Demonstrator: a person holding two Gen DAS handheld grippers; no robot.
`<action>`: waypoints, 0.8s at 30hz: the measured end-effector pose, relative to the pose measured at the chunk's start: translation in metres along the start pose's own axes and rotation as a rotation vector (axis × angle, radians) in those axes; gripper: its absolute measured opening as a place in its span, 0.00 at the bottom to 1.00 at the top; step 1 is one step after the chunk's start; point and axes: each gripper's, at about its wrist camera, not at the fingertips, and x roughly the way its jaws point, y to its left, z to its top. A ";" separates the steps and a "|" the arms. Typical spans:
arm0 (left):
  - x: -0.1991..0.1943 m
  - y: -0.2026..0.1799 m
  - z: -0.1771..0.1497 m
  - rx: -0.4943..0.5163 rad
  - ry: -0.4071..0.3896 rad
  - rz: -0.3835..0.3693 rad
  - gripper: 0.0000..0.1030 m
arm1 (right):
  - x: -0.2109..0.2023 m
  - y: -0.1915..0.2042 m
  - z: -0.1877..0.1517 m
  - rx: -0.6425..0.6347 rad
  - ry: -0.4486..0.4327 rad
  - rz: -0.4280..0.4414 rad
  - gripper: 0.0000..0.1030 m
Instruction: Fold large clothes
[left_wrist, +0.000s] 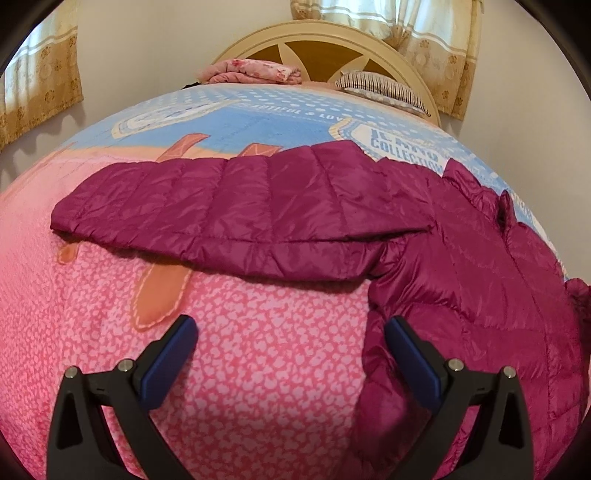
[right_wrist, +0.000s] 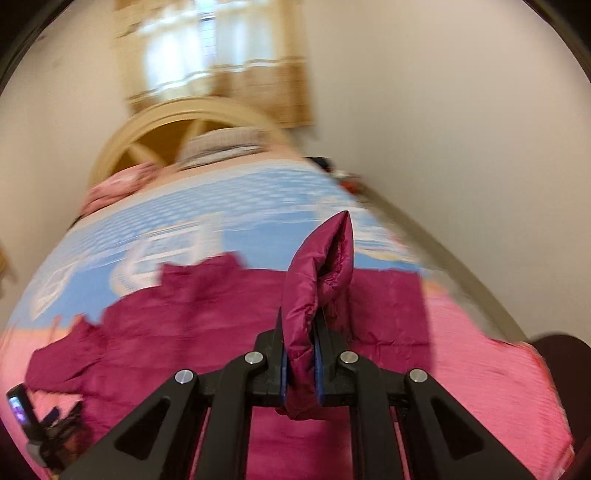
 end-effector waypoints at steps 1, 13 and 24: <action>0.000 0.001 0.000 -0.005 0.000 -0.005 1.00 | 0.011 0.016 -0.001 -0.018 -0.002 0.019 0.09; 0.000 0.006 0.000 -0.023 -0.003 -0.033 1.00 | 0.131 0.210 -0.064 -0.131 0.165 0.318 0.09; 0.002 0.009 0.001 -0.038 -0.002 -0.058 1.00 | 0.152 0.207 -0.083 -0.014 0.284 0.610 0.48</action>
